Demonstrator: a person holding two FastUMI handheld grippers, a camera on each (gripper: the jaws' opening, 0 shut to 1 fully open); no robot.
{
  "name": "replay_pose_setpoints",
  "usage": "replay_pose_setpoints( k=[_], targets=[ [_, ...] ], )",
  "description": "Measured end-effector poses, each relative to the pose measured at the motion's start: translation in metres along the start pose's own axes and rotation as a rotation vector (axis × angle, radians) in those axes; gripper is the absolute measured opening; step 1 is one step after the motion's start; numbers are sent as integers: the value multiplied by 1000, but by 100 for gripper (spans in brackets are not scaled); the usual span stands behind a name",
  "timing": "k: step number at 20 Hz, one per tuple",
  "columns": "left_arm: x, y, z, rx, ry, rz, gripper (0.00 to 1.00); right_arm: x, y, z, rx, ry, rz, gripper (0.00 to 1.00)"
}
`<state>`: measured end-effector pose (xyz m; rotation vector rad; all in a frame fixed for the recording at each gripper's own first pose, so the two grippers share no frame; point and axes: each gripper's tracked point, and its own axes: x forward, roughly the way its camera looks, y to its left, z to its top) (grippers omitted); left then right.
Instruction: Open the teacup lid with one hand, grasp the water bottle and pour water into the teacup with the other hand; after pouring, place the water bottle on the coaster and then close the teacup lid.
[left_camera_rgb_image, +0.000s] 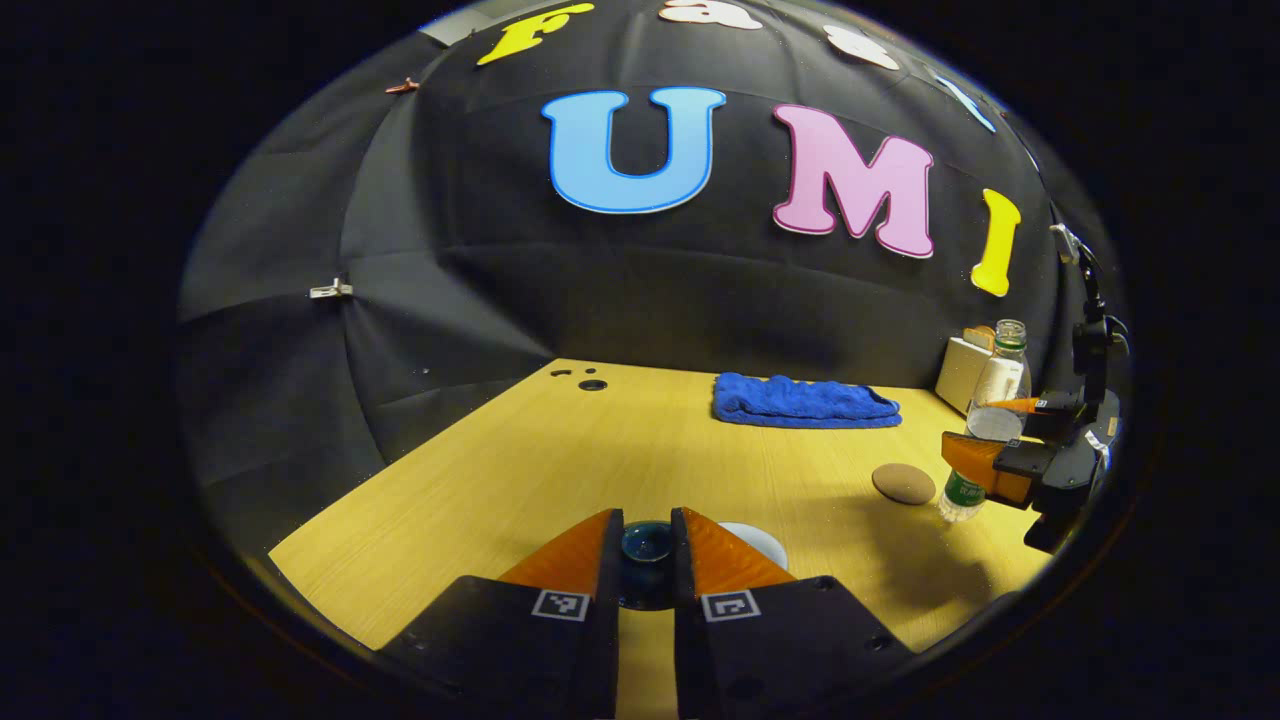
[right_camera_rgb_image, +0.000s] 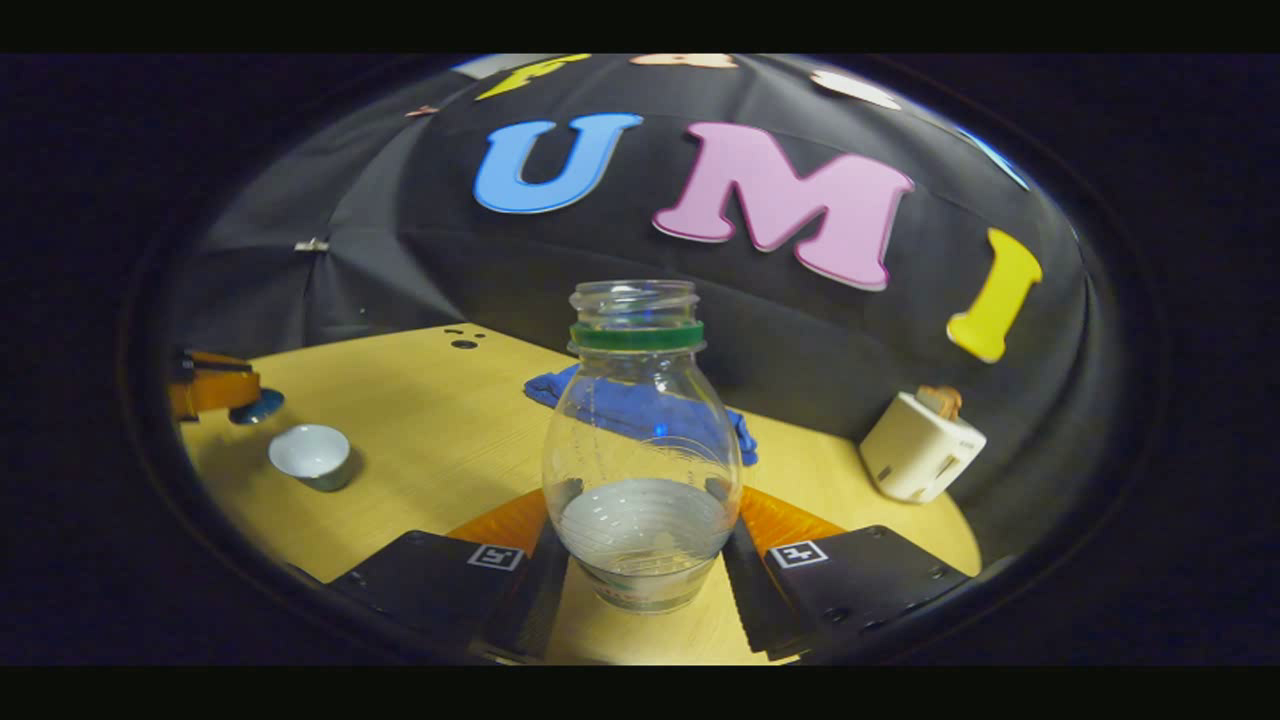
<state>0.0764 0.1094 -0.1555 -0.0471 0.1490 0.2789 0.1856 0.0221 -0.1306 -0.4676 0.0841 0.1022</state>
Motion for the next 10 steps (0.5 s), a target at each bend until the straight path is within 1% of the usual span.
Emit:
replay_pose_setpoints(
  k=[1, 2, 3, 4, 5, 7, 8, 10],
  targets=[
    [-4, 7, 1, -5, -5, 12, 26, 4, 2, 9, -68, -23, 1, 73],
    [-9, 14, 1, -10, -8, 23, 25, 5, 7, 15, -127, -39, 7, 78],
    [-14, 21, 1, -16, -10, 31, 23, 10, 16, 22, -177, -56, 18, 74],
    [-17, 27, 0, -22, -12, 39, 26, 11, 24, 26, -218, -75, 31, 74],
    [-21, 34, -1, -28, -14, 46, 23, 15, 31, 31, -260, -93, 38, 74],
    [-28, 48, -6, -30, -3, 64, 23, 23, 50, 36, -352, -122, 56, 73],
    [-30, 55, -7, -27, 0, 74, 27, 26, 58, 38, -395, -135, 62, 74],
    [-35, 64, -6, -33, 0, 81, 27, 32, 74, 40, -471, -162, 71, 73]
  ],
)
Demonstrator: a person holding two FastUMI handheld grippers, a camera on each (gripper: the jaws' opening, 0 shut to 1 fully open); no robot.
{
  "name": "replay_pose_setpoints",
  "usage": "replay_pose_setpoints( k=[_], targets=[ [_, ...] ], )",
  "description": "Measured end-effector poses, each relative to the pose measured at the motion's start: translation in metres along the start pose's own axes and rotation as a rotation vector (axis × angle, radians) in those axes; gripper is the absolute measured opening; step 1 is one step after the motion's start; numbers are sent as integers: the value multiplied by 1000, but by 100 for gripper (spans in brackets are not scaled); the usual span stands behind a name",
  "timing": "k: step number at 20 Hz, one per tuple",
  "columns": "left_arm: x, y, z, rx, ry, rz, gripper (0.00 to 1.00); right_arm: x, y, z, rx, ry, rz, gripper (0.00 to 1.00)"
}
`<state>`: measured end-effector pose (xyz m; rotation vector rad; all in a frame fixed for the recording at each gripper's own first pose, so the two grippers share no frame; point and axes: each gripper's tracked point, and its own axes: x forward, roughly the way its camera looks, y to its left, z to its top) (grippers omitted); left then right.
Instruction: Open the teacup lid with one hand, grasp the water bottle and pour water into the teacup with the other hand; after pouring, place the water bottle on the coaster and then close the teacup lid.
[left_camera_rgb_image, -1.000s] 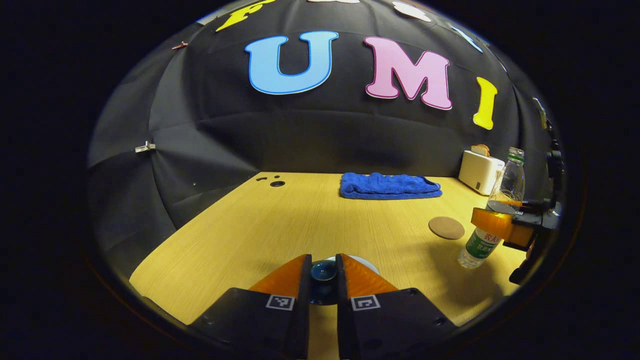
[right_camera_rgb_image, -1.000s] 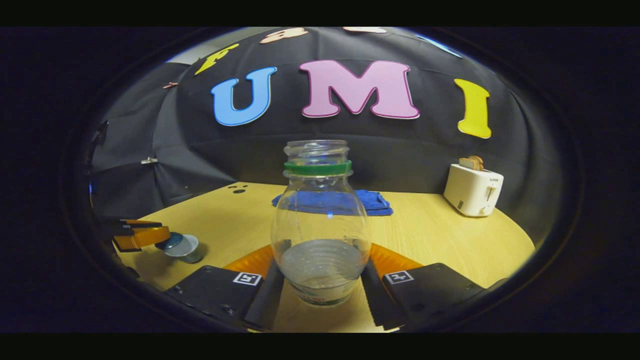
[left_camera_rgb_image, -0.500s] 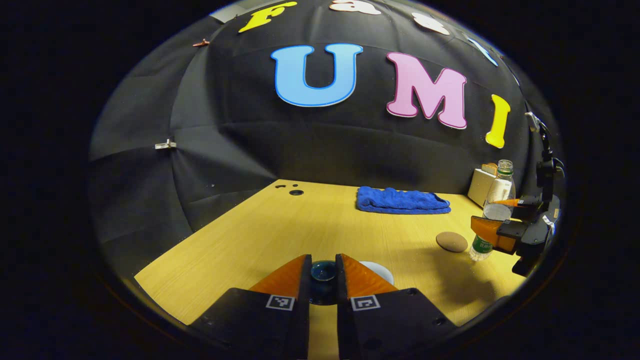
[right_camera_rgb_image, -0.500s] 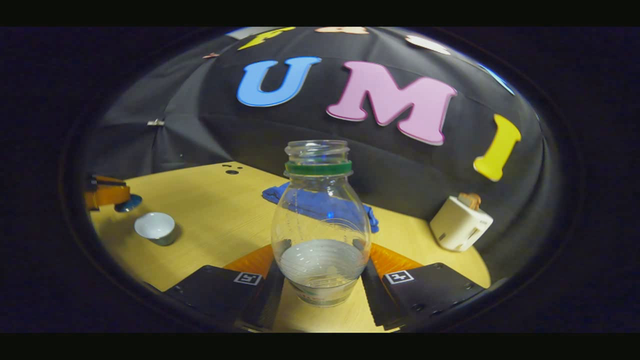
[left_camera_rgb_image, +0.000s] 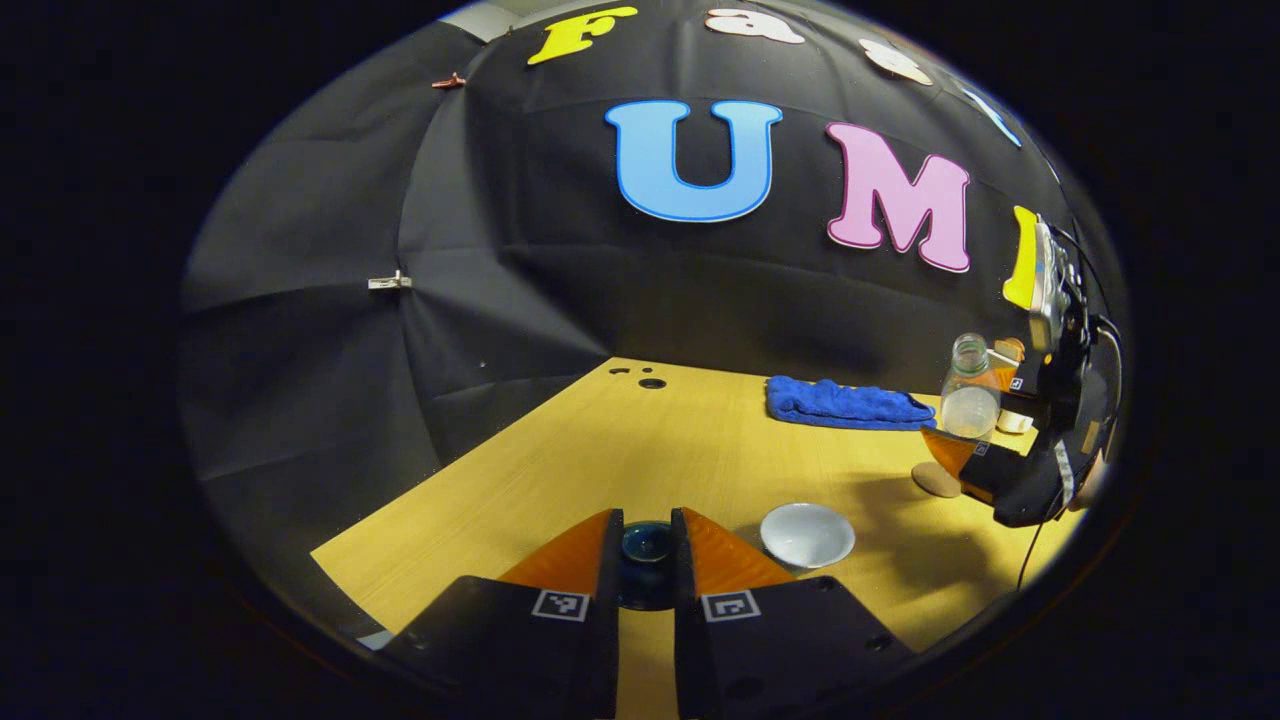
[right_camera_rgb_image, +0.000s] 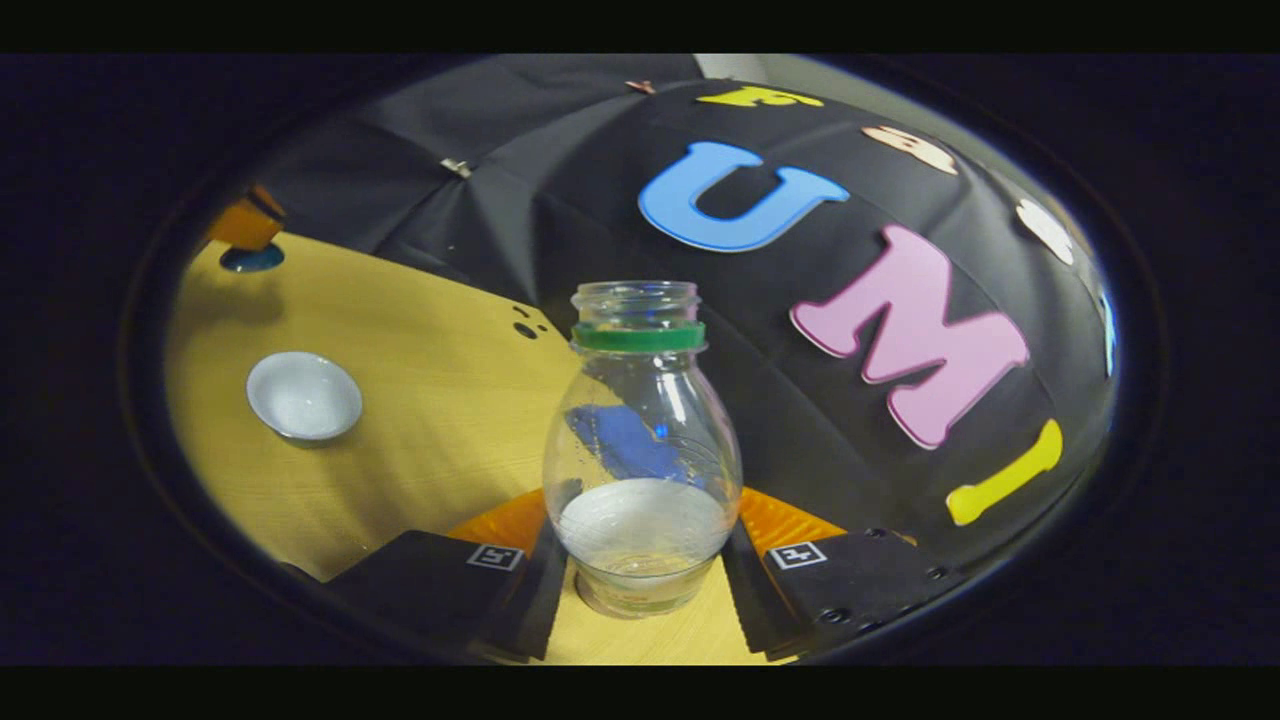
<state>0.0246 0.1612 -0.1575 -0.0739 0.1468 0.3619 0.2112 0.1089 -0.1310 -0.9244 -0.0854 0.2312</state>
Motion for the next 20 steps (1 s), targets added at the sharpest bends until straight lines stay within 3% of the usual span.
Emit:
replay_pose_setpoints(
  k=[2, 3, 5, 6, 7, 12, 13, 17, 18, 20],
  targets=[
    [-1, 8, 0, 1, -1, -5, 28, 6, 10, 8, -77, -23, -2, 74],
    [0, 11, 0, 2, -2, -14, 30, 10, 16, 10, -112, -35, 3, 69],
    [3, 15, 0, 1, -3, -33, 30, 14, 22, 14, -199, -57, -6, 73],
    [4, 16, -1, -1, -5, -41, 23, 15, 25, 15, -239, -71, -6, 74],
    [7, 17, -1, 0, -3, -47, 27, 19, 30, 14, -267, -79, 0, 73],
    [12, 19, 3, -1, -15, -53, 23, 30, 45, 9, -340, -82, 13, 73],
    [12, 18, 2, -8, -12, -60, 30, 32, 47, 8, -361, -87, 14, 73],
    [19, 18, -5, -1, -1, -70, 22, 34, 50, 7, -461, -107, 1, 73],
    [21, 21, -7, 5, 3, -62, 27, 35, 49, 5, -471, -108, 2, 73],
    [22, 23, -6, -5, 0, -55, 27, 37, 50, 4, -499, -120, 7, 73]
  ],
)
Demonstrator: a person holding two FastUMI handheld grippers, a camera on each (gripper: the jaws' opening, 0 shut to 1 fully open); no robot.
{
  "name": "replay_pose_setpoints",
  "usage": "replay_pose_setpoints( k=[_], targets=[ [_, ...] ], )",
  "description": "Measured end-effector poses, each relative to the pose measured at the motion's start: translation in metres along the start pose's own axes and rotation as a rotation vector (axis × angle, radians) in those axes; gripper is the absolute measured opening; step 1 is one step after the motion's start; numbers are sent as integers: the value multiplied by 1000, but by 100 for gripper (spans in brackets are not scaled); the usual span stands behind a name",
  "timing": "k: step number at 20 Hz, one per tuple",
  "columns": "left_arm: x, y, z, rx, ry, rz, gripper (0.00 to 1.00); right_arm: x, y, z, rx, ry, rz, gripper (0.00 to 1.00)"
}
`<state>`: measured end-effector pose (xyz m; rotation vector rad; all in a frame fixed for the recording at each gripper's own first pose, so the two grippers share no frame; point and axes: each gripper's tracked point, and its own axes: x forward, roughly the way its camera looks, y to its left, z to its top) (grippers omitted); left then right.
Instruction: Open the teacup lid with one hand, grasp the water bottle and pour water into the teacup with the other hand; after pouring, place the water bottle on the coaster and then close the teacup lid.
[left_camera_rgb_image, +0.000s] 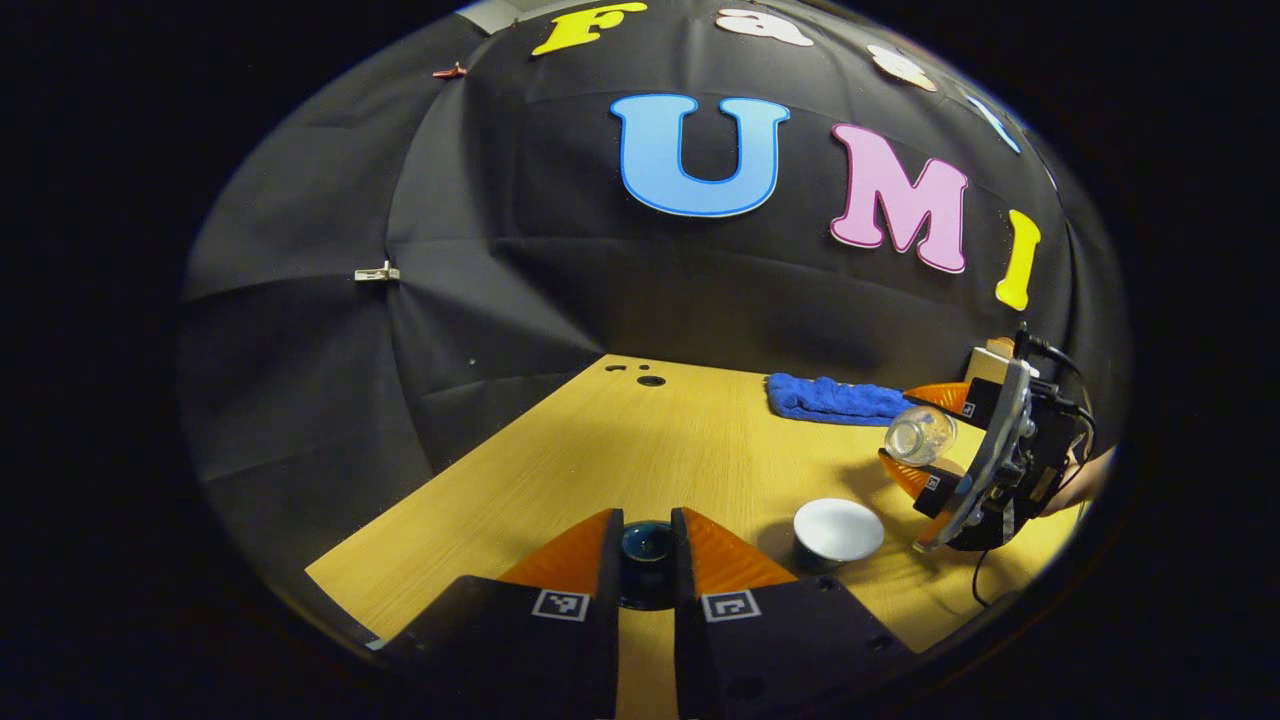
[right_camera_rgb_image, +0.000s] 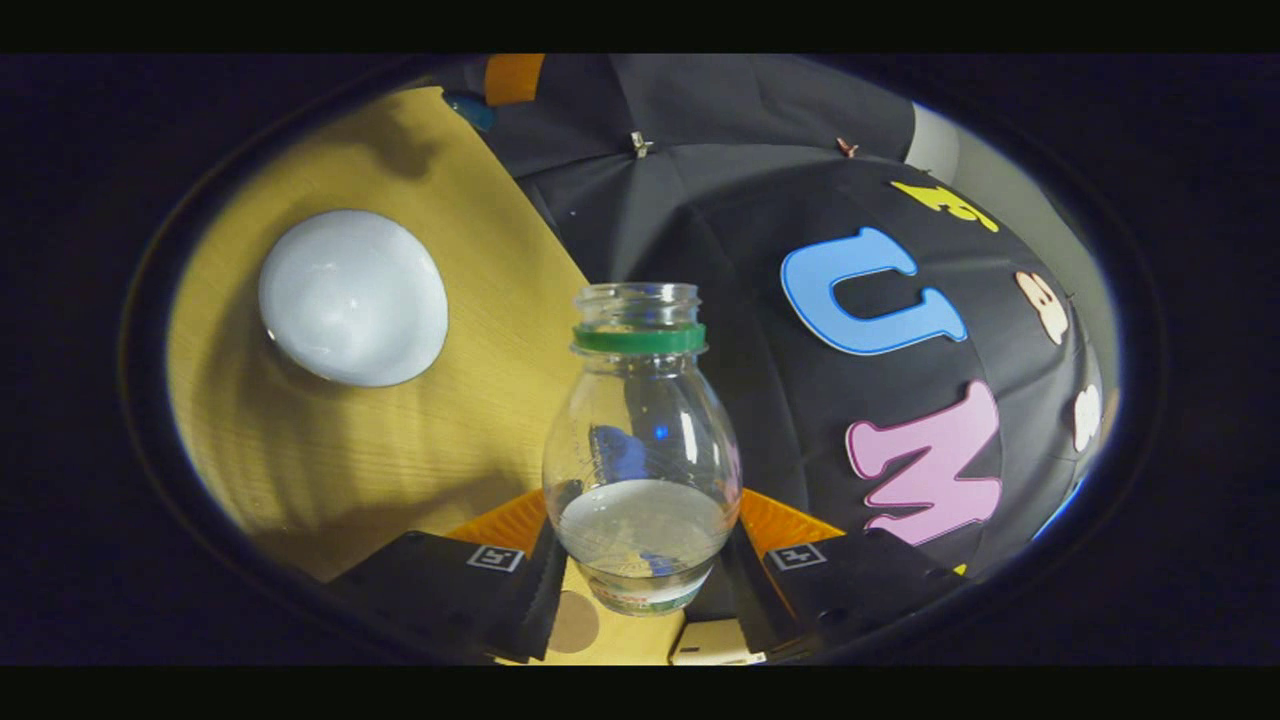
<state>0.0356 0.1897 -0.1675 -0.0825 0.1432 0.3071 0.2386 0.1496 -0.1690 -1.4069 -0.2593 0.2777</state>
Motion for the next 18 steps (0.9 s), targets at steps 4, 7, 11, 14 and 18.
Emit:
replay_pose_setpoints(
  k=[4, 7, 11, 14, 18],
  targets=[
    [-1, 2, -1, -35, 0, -1, 27, 9, 3, 0, -82, -47, 12, 73],
    [-2, 6, -8, -34, 9, 6, 23, 11, 5, 0, -107, -63, 18, 73],
    [-4, 9, -12, -46, 17, 9, 28, 13, 10, 6, -144, -103, 33, 72],
    [-4, 9, -15, -45, 17, 6, 27, 11, 18, 11, -191, -138, 37, 69],
    [-6, 12, -19, -52, 19, 8, 27, 14, 20, 13, -234, -157, 37, 73]
  ],
)
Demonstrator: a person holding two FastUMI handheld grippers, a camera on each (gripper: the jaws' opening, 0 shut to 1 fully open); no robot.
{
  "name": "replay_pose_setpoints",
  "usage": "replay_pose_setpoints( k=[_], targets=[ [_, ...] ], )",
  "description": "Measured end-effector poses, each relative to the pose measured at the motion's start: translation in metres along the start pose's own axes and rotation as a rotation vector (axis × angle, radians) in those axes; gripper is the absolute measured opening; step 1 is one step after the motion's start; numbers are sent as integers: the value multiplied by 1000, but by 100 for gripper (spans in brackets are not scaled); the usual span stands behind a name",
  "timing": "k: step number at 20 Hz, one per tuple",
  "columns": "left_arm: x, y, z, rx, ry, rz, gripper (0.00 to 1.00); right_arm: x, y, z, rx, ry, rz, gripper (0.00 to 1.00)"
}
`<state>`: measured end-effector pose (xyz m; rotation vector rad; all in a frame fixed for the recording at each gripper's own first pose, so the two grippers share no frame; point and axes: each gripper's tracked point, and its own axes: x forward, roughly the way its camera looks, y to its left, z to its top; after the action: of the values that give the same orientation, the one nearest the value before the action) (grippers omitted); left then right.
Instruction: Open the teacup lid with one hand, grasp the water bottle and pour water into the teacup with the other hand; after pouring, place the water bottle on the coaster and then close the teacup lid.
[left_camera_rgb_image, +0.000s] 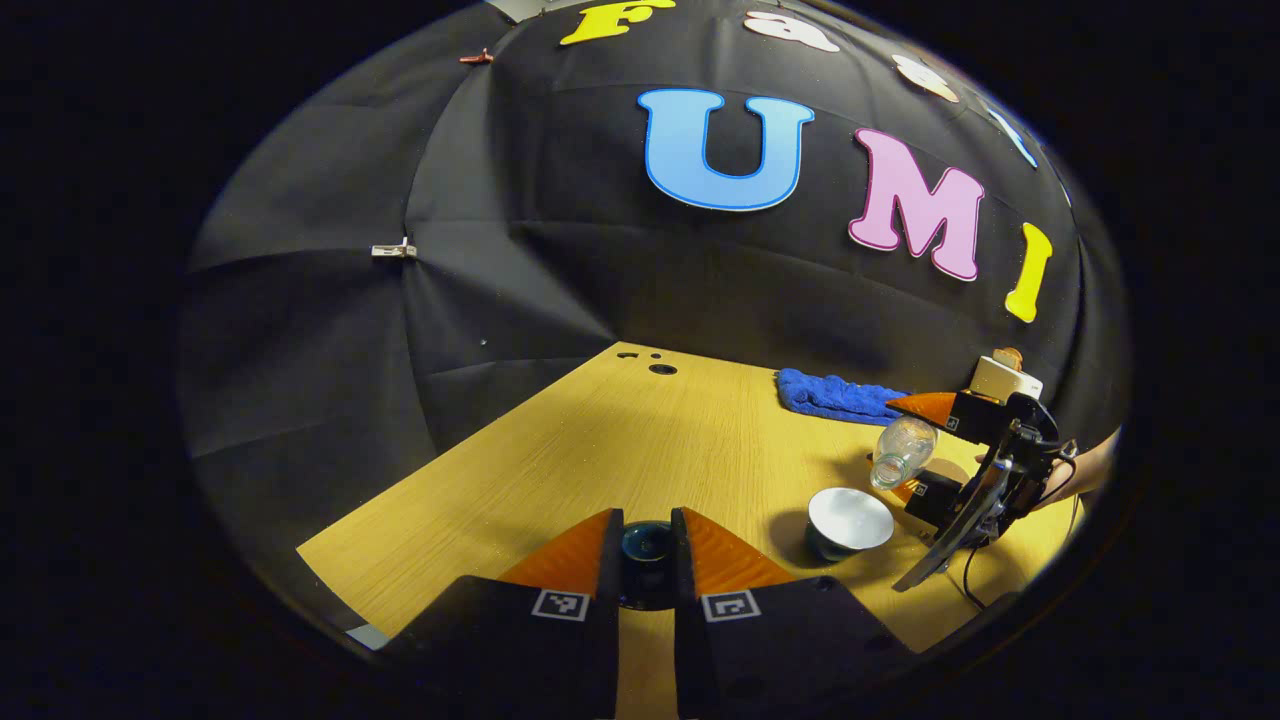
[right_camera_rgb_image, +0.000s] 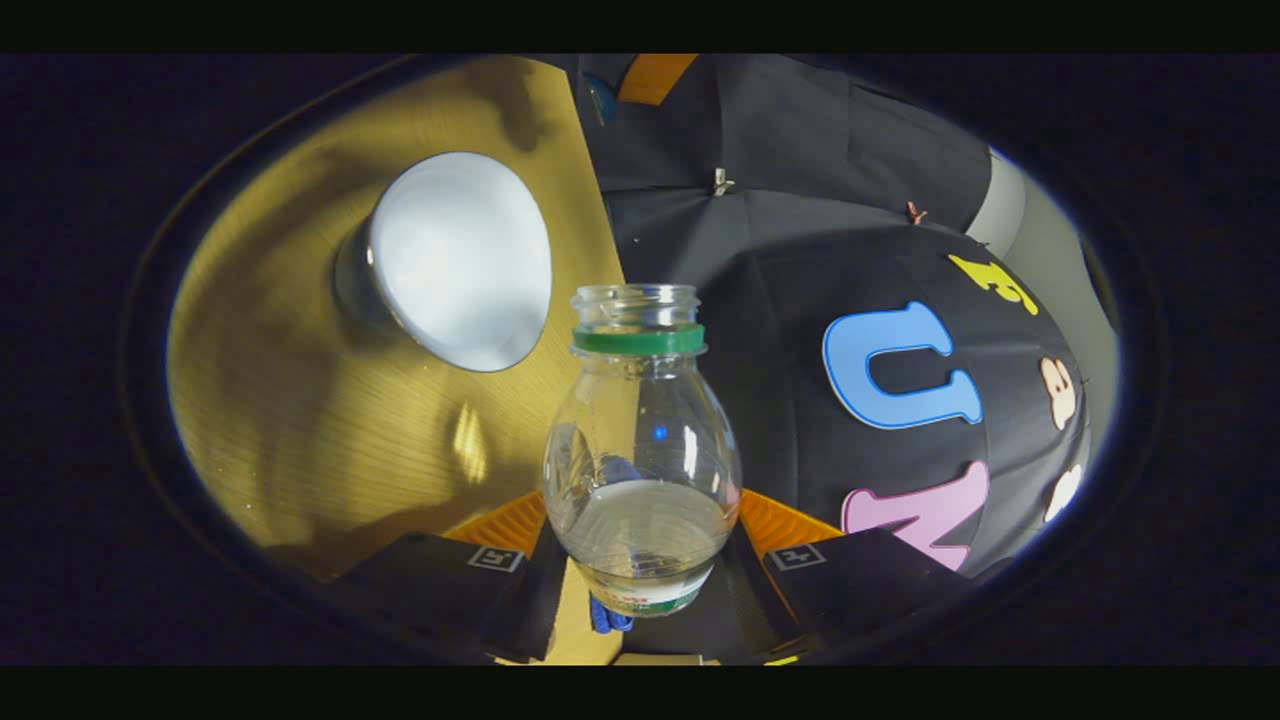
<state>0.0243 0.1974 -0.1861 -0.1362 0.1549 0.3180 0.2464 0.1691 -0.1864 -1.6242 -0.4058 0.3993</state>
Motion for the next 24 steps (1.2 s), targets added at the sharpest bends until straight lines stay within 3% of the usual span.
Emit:
replay_pose_setpoints(
  k=[1, 13, 16, 21, 23, 24],
  targets=[
    [0, 0, -1, -3, 1, -1, 30, 4, -1, 2, -14, -6, -7, 73],
    [2, 7, -3, -19, -7, 13, 23, 12, -9, 10, -143, -96, -12, 72],
    [2, 8, -7, -30, -2, 12, 29, 16, -9, 8, -168, -116, -12, 73],
    [0, 7, -7, -27, -8, -6, 23, 22, -7, 11, -200, -131, -9, 73],
    [0, 7, -6, -30, -10, -9, 27, 23, -7, 11, -209, -135, -10, 68],
    [0, 8, -5, -32, -12, -8, 27, 22, -6, 11, -222, -139, -11, 73]
  ],
)
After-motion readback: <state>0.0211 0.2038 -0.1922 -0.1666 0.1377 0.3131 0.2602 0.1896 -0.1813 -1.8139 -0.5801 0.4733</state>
